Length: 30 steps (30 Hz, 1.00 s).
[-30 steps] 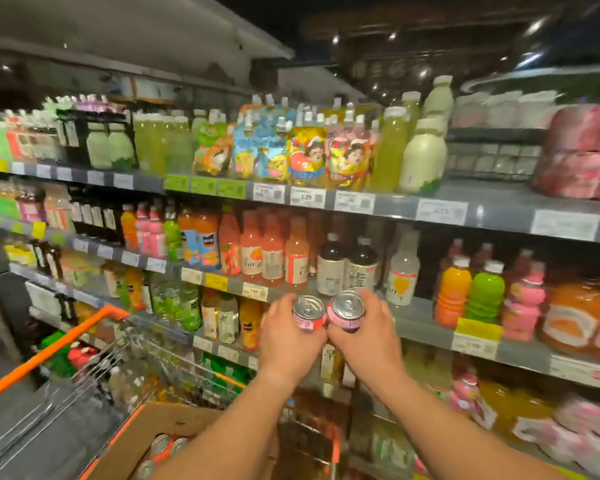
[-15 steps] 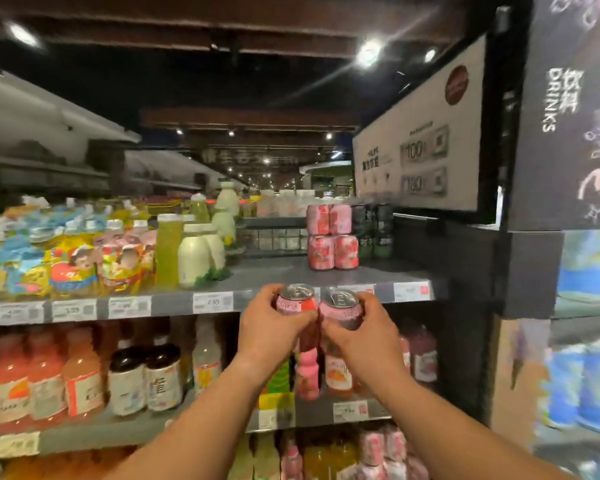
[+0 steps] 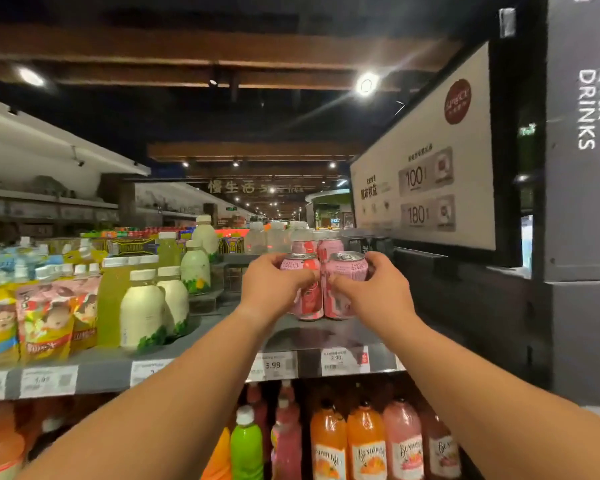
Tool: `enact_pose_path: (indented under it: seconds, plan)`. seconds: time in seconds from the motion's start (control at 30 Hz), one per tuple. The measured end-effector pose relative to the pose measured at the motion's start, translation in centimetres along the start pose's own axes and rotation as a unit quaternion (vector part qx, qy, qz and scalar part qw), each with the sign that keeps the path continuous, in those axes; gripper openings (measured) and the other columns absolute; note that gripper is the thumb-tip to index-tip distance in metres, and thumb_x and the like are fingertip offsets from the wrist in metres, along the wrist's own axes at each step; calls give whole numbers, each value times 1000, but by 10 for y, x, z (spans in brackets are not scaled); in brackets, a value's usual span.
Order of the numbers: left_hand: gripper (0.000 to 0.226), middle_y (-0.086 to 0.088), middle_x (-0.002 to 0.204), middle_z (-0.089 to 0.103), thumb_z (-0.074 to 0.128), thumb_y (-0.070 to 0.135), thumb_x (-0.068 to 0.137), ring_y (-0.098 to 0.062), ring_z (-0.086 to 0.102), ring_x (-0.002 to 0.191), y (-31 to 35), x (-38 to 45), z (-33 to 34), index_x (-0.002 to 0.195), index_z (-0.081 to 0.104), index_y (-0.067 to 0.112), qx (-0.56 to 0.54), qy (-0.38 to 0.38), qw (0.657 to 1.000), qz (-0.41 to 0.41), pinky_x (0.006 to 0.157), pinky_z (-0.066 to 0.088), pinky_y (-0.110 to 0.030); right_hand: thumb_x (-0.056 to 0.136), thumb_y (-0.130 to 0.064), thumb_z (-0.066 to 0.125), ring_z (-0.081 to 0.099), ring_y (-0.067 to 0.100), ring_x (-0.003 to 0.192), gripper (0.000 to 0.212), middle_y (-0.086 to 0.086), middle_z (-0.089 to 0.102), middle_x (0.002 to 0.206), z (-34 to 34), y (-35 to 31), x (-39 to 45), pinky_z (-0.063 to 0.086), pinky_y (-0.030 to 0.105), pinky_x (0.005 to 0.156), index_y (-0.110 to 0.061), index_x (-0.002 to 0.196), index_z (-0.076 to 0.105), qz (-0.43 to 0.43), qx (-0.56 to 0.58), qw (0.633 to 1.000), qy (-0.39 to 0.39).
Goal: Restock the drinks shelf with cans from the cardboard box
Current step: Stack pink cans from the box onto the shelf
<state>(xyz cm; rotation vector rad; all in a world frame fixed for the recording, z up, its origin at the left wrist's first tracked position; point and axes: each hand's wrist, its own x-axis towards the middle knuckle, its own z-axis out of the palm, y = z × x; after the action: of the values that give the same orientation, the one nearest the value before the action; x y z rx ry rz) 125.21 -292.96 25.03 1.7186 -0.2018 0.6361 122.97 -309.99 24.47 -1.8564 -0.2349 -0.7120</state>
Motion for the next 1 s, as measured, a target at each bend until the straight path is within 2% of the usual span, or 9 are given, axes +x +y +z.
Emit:
enact_pose_path:
  seconds: [0.1, 0.3, 0.4, 0.5, 0.63, 0.7, 0.8, 0.93, 1.0]
  plan:
    - [45, 3, 86, 78, 87, 34, 54, -19, 77, 80, -5, 38, 9, 94, 77, 17, -1, 0, 1000, -12, 77, 63, -46, 71, -38, 83, 67, 13, 86, 39, -14, 65, 91, 10, 15, 35, 59, 43, 80, -34, 98, 55, 31, -5, 999, 21]
    - [27, 3, 83, 78, 89, 24, 73, -10, 75, 70, -20, 102, 34, 94, 75, 16, 16, -23, 1000, 6, 72, 63, -34, 69, -36, 81, 69, 12, 78, 26, -10, 71, 84, 18, 48, 98, 59, 42, 77, -29, 86, 63, 47, -21, 998, 41]
    - [41, 4, 87, 78, 91, 32, 67, -12, 76, 75, -30, 124, 42, 100, 75, 14, 16, -25, 1000, -2, 78, 63, -38, 69, -38, 81, 70, 14, 74, 26, -10, 71, 81, 26, 57, 126, 60, 42, 71, -28, 87, 65, 39, -25, 998, 42]
    - [76, 2, 95, 78, 90, 53, 45, -18, 77, 82, -41, 148, 47, 108, 74, 14, 3, -8, 1000, -12, 81, 63, -43, 70, -38, 81, 70, 14, 75, 28, -9, 71, 83, 36, 62, 153, 60, 42, 72, -27, 91, 67, 32, -31, 998, 32]
    - [30, 2, 86, 79, 89, 29, 69, -19, 77, 79, -46, 166, 49, 93, 78, 15, 2, -15, 1000, -10, 80, 63, -45, 68, -43, 82, 70, 16, 78, 38, -6, 71, 89, 53, 69, 180, 60, 43, 71, -26, 98, 66, 29, -35, 999, 11]
    - [19, 1, 85, 79, 86, 20, 75, -19, 77, 78, -53, 172, 51, 92, 78, 15, -2, -13, 1000, -8, 79, 63, -46, 68, -45, 81, 70, 16, 78, 41, -7, 70, 91, 59, 75, 186, 61, 42, 71, -26, 101, 65, 29, -44, 999, 5]
    - [18, 0, 84, 79, 86, 18, 75, -19, 77, 78, -62, 178, 53, 91, 78, 14, -2, -10, 1000, -3, 79, 63, -47, 71, -44, 81, 69, 14, 77, 36, -9, 70, 88, 64, 84, 191, 61, 40, 72, -27, 99, 66, 28, -50, 998, -3]
    - [28, 1, 86, 79, 89, 22, 69, -17, 77, 81, -71, 176, 60, 94, 79, 14, -24, -20, 999, -7, 83, 63, -45, 50, -66, 69, 69, 16, 77, 55, -10, 71, 85, 68, 90, 192, 60, 42, 71, -29, 91, 68, 24, -49, 998, 2]
    - [34, 2, 87, 79, 89, 27, 65, -17, 77, 83, -76, 175, 61, 95, 79, 16, -28, -24, 999, -7, 84, 62, -44, 56, -64, 71, 69, 16, 78, 48, -10, 70, 86, 68, 93, 193, 60, 42, 72, -30, 90, 66, 15, -56, 998, 0]
